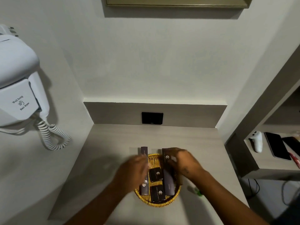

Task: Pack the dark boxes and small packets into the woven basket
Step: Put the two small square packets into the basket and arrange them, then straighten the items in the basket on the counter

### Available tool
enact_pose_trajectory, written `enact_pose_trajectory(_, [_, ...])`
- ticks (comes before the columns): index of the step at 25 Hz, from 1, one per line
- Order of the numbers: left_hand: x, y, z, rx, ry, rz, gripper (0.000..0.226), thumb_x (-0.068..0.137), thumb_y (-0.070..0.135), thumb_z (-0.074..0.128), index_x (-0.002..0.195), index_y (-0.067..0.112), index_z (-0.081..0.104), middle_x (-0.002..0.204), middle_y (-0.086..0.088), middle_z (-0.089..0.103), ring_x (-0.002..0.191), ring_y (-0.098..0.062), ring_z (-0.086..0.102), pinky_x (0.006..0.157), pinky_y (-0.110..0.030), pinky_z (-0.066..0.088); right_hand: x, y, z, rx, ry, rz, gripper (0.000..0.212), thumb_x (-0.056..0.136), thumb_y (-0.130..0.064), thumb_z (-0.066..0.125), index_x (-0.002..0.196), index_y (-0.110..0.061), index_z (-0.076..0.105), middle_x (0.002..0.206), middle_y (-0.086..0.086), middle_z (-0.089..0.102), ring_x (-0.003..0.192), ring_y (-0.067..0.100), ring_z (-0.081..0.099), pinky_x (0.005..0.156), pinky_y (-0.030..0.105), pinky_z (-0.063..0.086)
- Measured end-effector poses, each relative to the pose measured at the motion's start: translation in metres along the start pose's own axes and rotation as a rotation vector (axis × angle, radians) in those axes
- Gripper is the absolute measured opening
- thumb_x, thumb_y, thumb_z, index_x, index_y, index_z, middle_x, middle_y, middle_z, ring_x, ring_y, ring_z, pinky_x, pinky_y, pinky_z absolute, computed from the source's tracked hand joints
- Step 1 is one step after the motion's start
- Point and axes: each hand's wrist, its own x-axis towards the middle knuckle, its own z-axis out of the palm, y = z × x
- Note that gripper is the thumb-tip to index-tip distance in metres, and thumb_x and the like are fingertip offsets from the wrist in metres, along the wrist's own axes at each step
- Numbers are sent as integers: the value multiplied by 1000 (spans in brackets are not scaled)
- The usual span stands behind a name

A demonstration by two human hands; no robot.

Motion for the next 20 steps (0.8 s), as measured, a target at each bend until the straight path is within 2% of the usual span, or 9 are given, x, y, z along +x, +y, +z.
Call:
enact_pose_trajectory(2, [-1, -38, -9, 68, 91, -67, 52, 96, 39, 30, 128, 7, 55, 131, -16, 61, 125, -30, 54, 107, -41, 41, -18, 30, -13, -68, 18, 218, 43, 92, -30, 65, 133, -21, 59, 135, 2, 61, 121, 20, 58, 101, 33, 47])
enact_pose_trajectory(4, [-10, -69, -2, 109, 42, -188, 73, 96, 48, 10, 133, -3, 48, 139, -24, 51, 133, -39, 44, 110, -50, 35, -39, 53, -14, -127, -72, 410, 51, 88, -36, 70, 135, -19, 58, 135, 5, 60, 120, 23, 59, 98, 32, 48])
enact_pose_trajectory(6, [-24, -83, 19, 118, -46, -267, 78, 95, 49, 8, 133, -8, 45, 140, -30, 47, 133, -45, 41, 110, -53, 34, -59, 64, -7, -116, -166, 507, 60, 82, -40, 76, 135, -21, 57, 133, 5, 59, 116, 22, 60, 93, 30, 49])
enact_pose_trajectory(8, [-35, -87, 43, 98, -135, -324, 64, 94, 35, 19, 134, -10, 42, 143, -30, 42, 135, -46, 37, 111, -53, 33, -72, 69, 6, -101, -220, 538, 65, 76, -40, 81, 134, -22, 58, 131, 4, 60, 114, 22, 60, 92, 30, 50])
enact_pose_trajectory(10, [-44, -88, 64, 128, -197, -290, 57, 94, 27, 25, 137, -10, 35, 149, -27, 30, 139, -45, 31, 116, -52, 28, -77, 70, 16, -111, -240, 543, 65, 74, -36, 84, 132, -21, 59, 129, 5, 61, 113, 23, 61, 93, 31, 50])
enact_pose_trajectory(11, [-47, -88, 71, 152, -227, -270, 59, 94, 28, 24, 140, -8, 31, 151, -25, 24, 141, -44, 27, 117, -51, 24, -77, 70, 20, -122, -236, 542, 61, 75, -32, 84, 130, -20, 61, 128, 6, 62, 112, 24, 62, 93, 31, 51])
enact_pose_trajectory(15, [-54, -90, 85, 172, -236, -304, 63, 91, 32, 22, 144, 0, 23, 155, -22, 23, 146, -38, 16, 117, -50, 13, -79, 71, 30, -163, -198, 548, 28, 84, -13, 71, 111, -12, 73, 115, 13, 69, 102, 31, 67, 88, 33, 54])
enact_pose_trajectory(18, [-55, -93, 89, 186, -244, -319, 63, 91, 32, 19, 146, 3, 19, 158, -18, 21, 147, -35, 11, 118, -47, 9, -74, 62, 14, -183, -127, 531, 21, 82, -6, 63, 98, -10, 76, 103, 16, 72, 96, 34, 68, 81, 33, 54])
enact_pose_trajectory(20, [-55, -93, 89, 168, -224, -334, 61, 92, 32, 19, 146, 3, 22, 157, -17, 22, 147, -33, 13, 119, -46, 10, -54, 49, -15, -130, 6, 477, 16, 84, -8, 65, 96, -9, 75, 100, 16, 73, 94, 33, 68, 81, 33, 55])
